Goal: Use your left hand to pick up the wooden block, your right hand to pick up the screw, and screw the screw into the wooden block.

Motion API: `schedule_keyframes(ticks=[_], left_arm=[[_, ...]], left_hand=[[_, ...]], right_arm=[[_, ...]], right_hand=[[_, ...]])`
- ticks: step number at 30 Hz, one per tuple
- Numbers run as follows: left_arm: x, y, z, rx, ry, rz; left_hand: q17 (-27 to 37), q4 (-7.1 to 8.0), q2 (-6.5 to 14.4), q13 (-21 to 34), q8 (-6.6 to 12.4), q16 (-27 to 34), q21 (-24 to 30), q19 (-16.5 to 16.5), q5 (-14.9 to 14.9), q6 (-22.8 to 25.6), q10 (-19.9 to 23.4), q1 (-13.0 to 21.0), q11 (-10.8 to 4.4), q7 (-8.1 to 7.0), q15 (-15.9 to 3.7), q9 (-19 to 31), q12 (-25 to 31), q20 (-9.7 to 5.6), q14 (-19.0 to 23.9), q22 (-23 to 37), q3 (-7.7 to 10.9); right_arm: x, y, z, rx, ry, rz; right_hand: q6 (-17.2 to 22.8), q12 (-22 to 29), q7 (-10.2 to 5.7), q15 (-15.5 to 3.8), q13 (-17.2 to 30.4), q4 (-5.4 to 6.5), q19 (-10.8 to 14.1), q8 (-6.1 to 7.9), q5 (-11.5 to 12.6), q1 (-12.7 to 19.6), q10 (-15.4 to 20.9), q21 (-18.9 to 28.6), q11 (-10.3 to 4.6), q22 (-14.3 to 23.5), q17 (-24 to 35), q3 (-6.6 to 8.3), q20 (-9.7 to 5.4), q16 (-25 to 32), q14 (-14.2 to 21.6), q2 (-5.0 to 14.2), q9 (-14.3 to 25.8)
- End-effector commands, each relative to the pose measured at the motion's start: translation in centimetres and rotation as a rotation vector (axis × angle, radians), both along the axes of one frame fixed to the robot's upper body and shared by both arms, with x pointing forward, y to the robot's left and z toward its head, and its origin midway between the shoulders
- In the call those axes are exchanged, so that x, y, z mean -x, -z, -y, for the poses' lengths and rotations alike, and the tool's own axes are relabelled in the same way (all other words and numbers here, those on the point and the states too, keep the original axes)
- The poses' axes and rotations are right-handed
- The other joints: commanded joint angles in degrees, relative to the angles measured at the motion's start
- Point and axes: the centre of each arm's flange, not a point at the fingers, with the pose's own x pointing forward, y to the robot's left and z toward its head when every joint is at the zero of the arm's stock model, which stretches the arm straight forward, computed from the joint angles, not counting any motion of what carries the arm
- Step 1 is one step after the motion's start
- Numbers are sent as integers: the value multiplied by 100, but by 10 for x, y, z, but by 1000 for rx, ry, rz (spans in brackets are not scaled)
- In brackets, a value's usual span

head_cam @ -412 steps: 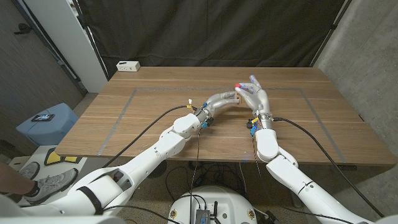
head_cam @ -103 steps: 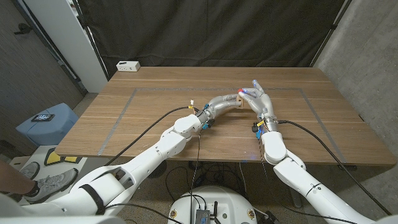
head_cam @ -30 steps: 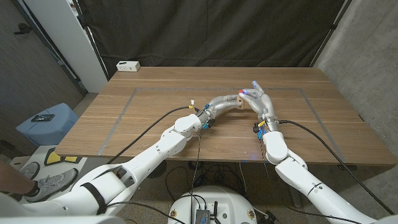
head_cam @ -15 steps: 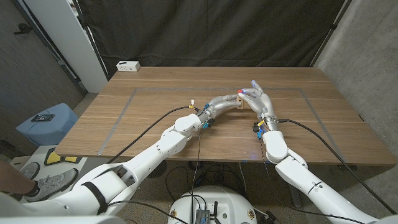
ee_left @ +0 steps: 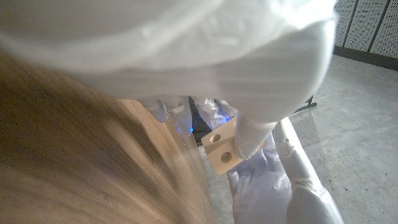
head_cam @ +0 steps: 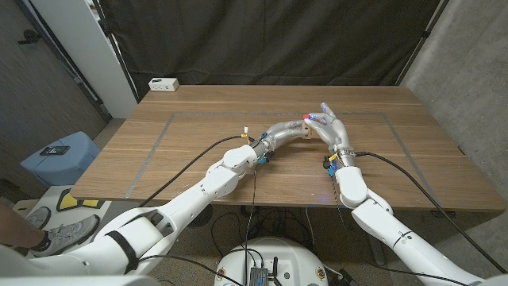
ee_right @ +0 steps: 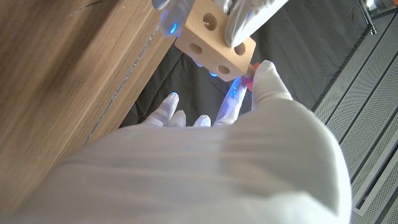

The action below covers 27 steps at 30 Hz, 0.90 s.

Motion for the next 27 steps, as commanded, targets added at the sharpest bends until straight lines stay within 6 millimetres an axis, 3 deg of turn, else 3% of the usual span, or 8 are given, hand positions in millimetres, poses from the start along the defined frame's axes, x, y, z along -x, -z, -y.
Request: schedule_keyframes(ticks=[1,27], left_arm=[[-1,0,0,1,-1,-4],[-3,0,0,1,0,-7]], left_hand=[[29,37,7,9,42,-10,15,-43,27,27,29,-56,33,15,-540,11,35,29,40,17,12],[25,42,12,8,37,-14,15,-44,27,16,40,-69,33,15,-537,11,41,30,50,17,22]], right_arm=[[-1,0,1,0,-2,-1],[-3,-2,1,7,-6,-4]], right_hand=[[-46,-18,0,-341,19,14,-6,-11,24,-13,-38,-1,-8,19,-2,-12,50,7,-29,-49,28],[-278,-21,-16,-319,20,48,-43,-115,6,-115,-141,-7,64,20,4,-75,61,1,-63,-142,28]])
